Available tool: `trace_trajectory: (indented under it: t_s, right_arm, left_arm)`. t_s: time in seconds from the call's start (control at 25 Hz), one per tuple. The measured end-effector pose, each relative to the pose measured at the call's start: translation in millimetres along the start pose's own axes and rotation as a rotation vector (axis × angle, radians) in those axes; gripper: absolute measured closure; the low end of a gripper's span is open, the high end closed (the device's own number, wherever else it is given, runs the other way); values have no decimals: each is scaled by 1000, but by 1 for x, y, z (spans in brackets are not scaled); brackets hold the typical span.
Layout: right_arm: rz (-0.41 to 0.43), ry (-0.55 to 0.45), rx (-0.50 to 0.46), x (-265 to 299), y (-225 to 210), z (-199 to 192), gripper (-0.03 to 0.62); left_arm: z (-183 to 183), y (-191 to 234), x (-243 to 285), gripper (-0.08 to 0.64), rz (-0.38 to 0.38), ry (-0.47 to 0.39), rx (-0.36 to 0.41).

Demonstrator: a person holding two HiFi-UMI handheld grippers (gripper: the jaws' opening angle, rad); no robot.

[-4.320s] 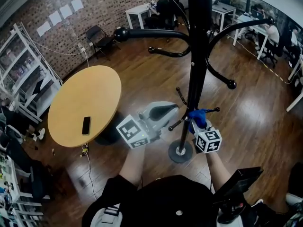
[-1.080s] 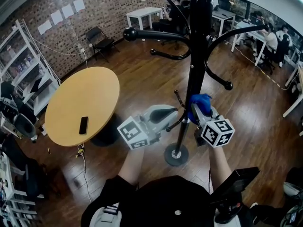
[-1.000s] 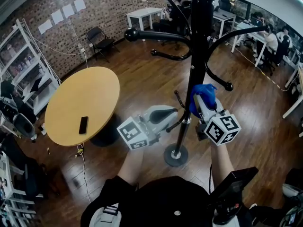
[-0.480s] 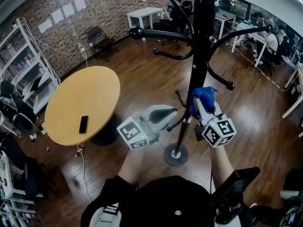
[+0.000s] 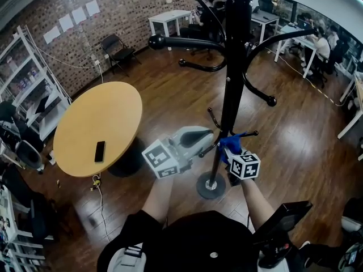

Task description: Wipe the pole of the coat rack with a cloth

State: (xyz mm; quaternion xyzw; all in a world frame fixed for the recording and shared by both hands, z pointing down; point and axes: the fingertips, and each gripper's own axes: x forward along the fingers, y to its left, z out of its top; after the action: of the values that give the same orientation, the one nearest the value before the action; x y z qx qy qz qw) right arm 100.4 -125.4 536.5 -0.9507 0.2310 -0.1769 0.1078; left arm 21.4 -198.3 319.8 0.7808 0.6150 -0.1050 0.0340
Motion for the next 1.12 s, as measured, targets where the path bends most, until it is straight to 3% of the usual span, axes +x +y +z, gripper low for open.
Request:
trace_trajectory:
  t_s: [0.16,0.4,0.56,0.68,0.8,0.92,1.04,1.12]
  right_arm:
    - [36,-201,-15,-30,27,87,549]
    - [104,-576,-197,-96,93,265,549]
    - [127,-681,-291,-114,113,307,549]
    - [134,-653,-250,-105,103,282,549]
    - [100,-561,-197,-81,77,221,549]
    - [51,-389,-113,-49,46,133,549]
    - [-7,-144,-41,-14,15,40,549]
    - [-25,-33,5,-1,1,-2,549]
  left_arm:
    - [1,0,-6,563,16,3,10]
    - [5,-2,-13,563,28,-3,14]
    - [7,-2,-17,563,34,-5,18]
    - [8,-3,-19,563,43,-4,20]
    - [7,-1,-17,563,49,-2,22]
    - [6,1,-19,563,49,0,20]
    - [4,3,-20,563,49,2,16]
    - [4,2,-19,563,45,0,13]
